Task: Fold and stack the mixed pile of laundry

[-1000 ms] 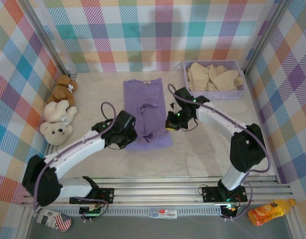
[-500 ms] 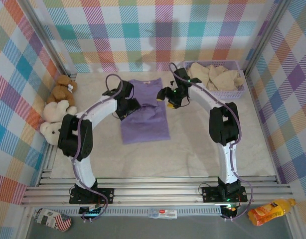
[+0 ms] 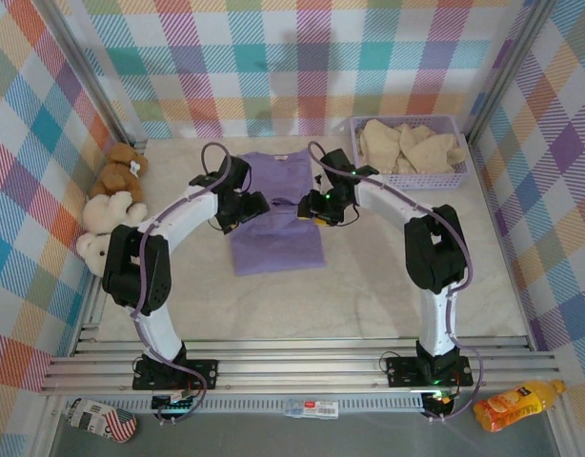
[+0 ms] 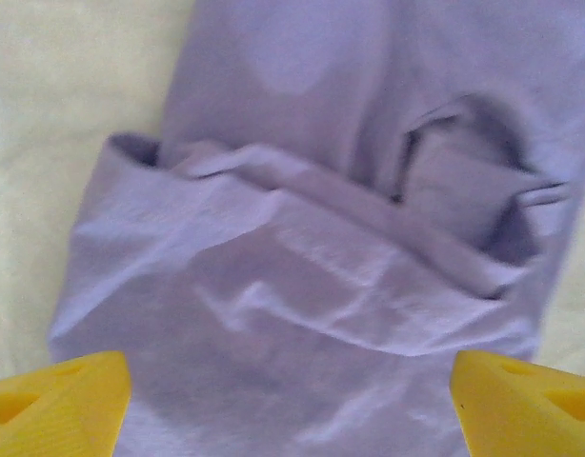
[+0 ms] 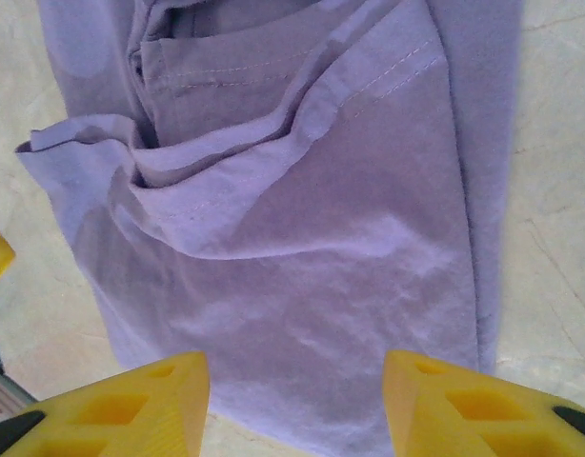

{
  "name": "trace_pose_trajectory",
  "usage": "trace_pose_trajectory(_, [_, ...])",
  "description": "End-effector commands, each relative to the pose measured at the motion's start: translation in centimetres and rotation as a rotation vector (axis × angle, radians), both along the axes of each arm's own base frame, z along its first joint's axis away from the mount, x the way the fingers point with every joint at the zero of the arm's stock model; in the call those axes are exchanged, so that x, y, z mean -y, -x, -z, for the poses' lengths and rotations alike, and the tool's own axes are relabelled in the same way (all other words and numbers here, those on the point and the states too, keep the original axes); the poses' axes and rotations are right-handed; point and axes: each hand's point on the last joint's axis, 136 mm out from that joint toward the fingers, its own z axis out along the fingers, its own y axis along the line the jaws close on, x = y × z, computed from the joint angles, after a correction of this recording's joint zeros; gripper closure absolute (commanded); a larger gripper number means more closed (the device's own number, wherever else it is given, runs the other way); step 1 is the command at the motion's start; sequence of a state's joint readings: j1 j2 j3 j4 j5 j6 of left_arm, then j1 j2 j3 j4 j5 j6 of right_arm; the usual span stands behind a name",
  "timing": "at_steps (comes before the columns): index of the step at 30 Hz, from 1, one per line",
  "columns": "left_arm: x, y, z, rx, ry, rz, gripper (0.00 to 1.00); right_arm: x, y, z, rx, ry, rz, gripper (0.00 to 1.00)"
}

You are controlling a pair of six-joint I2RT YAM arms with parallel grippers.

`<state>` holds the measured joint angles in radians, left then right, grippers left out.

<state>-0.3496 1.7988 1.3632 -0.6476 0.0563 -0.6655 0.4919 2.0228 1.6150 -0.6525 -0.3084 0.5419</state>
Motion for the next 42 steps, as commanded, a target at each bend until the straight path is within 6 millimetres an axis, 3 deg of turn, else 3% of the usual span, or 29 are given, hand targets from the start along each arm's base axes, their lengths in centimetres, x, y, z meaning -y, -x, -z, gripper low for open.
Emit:
trace_pose_trajectory(1, [-2.1,-0.6,-0.1,0.047,-0.032,-0.054,0.1,0.7,-2.1,1.8,0.038,0.068,-0.024,0.49])
trace_pose_trajectory(6, [-3.3,-2.0,0.4,0.087,-0.056,-0.061,0.02,0.9,-4.1,3.4,0.06,0.142,-0.034,0.48])
trace_pose_trajectory(12, [-1.2,-3.7,2.7,0.096,0.025,0.002,0.16,0.0,-5.1,5.2,0.047,0.142,-0.052,0.49])
trace_pose_trajectory(18, [-0.6,-3.7,4.3,0.072,0.039,0.036,0.46,-1.3,-5.5,5.2,0.047,0.082,-0.047,0.54])
trace_pose_trajectory(22, [-0.6,-3.4,4.8,0.053,0.028,0.052,0.7,-1.5,-5.4,5.4,0.035,0.08,-0.046,0.76])
trace_pose_trajectory(25, [-0.7,-3.3,4.0,0.059,0.022,0.061,0.96,-1.2,-5.2,4.4,0.049,0.086,-0.044,0.87])
trace_pose_trajectory(26, [-0.8,-3.2,3.7,0.06,0.018,0.061,1.0,-1.1,-5.2,4.0,0.059,0.086,-0.044,0.92])
trace_pose_trajectory(28, [-1.0,-3.1,2.5,0.074,0.012,0.062,1.0,-0.6,-5.0,3.2,0.076,0.098,-0.041,1.0])
trace_pose_trajectory(37, [-0.3,-3.6,-2.4,0.154,0.059,0.069,1.0,1.8,-4.1,0.6,0.133,0.135,0.006,1.0])
trace_pose_trajectory(39, [-0.4,-3.7,-2.4,0.147,0.049,0.064,1.0,1.6,-4.0,1.0,0.121,0.131,-0.006,0.93])
trace_pose_trajectory(41, [-1.0,-3.6,-1.7,0.118,0.021,0.049,0.86,1.1,-3.8,1.7,0.113,0.127,-0.026,0.82])
trace_pose_trajectory(42, [-1.5,-3.4,-1.2,0.1,-0.002,0.032,0.67,0.8,-3.8,1.9,0.122,0.133,-0.04,0.79])
